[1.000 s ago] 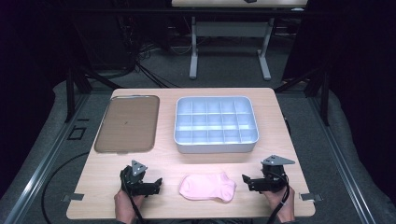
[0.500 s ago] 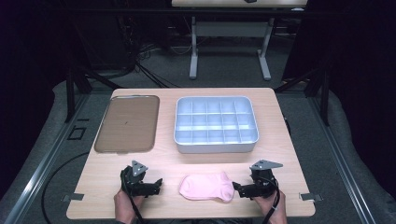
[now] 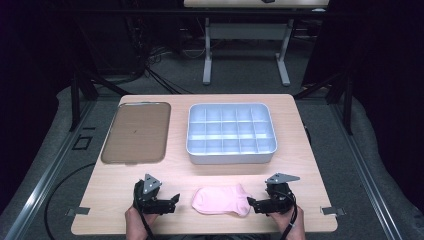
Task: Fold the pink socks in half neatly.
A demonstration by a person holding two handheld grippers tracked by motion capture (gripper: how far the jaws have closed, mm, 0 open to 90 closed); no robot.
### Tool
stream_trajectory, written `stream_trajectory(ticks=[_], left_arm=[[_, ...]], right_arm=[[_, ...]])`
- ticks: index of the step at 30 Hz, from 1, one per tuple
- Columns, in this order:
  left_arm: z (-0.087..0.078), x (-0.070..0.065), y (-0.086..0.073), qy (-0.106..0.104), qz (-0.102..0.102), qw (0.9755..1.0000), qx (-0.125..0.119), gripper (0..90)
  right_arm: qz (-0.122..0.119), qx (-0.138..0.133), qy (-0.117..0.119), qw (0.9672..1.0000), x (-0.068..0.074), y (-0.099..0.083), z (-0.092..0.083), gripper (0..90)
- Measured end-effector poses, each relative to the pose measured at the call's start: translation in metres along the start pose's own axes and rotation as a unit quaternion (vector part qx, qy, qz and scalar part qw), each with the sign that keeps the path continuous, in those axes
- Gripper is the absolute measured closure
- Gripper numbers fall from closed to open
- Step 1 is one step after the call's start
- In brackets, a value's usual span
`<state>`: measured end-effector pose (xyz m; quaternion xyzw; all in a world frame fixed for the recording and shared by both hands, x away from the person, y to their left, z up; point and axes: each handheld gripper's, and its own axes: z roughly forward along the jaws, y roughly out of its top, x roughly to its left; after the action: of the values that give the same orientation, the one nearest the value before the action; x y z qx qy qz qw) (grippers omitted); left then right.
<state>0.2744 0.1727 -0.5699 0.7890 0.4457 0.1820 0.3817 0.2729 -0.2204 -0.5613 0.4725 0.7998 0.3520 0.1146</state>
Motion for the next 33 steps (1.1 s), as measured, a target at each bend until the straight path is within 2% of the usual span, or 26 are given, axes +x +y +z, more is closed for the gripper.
stream_trajectory(ticks=[1, 6, 11, 12, 14, 16, 17, 19, 24, 25, 28, 31, 33], left_arm=[[0.0, -0.006, 0.003, -0.018, 0.002, 0.9998, 0.0, 5.7], [0.005, -0.018, 0.006, -0.045, 0.012, 0.9989, 0.008, 11.8], [0.018, -0.031, 0.007, -0.082, 0.017, 0.9961, 0.027, 23.5], [0.018, -0.031, 0.007, -0.082, 0.017, 0.9961, 0.027, 24.7], [0.022, -0.037, 0.007, -0.091, 0.023, 0.9951, 0.033, 28.6], [0.024, -0.039, 0.008, -0.089, 0.026, 0.9951, 0.034, 32.7], [0.026, -0.042, 0.009, -0.089, 0.026, 0.9949, 0.04, 36.4], [0.028, -0.043, 0.009, -0.087, 0.024, 0.995, 0.044, 41.1], [0.029, -0.044, 0.009, -0.087, 0.02, 0.995, 0.044, 45.7], [0.029, -0.045, 0.009, -0.085, 0.019, 0.9953, 0.043, 50.6], [0.028, -0.046, 0.009, -0.087, 0.021, 0.995, 0.046, 55.3], [0.028, -0.049, 0.009, -0.083, 0.033, 0.9947, 0.05, 58.7], [0.027, -0.053, 0.009, -0.078, 0.042, 0.9946, 0.053, 63.2]], right_arm=[[0.001, -0.004, 0.0, 1.0, 0.001, -0.001, 0.0, 8.5], [0.006, -0.004, -0.004, 1.0, 0.003, -0.002, -0.001, 11.4], [0.007, -0.003, -0.007, 0.9999, 0.005, -0.004, 0.001, 21.7], [0.007, -0.003, -0.007, 0.9999, 0.005, -0.004, 0.001, 21.7], [0.016, 0.0, -0.008, 0.9998, 0.006, -0.005, 0.001, 29.3], [0.017, -0.002, -0.007, 0.9998, 0.006, -0.006, 0.002, 32.8], [0.023, 0.009, -0.006, 0.9997, 0.006, -0.006, 0.002, 37.8], [0.026, 0.008, -0.005, 0.9996, 0.006, -0.007, 0.003, 42.5], [0.037, 0.007, -0.002, 0.9993, 0.007, -0.008, 0.007, 51.4], [0.041, 0.014, -0.003, 0.9991, 0.009, -0.007, 0.01, 57.6], [0.037, 0.017, -0.007, 0.9991, 0.013, -0.005, 0.013, 61.8], [0.033, 0.02, -0.008, 0.9992, 0.015, -0.004, 0.014, 64.7], [0.025, 0.025, -0.012, 0.9993, 0.019, -0.003, 0.014, 70.2]])
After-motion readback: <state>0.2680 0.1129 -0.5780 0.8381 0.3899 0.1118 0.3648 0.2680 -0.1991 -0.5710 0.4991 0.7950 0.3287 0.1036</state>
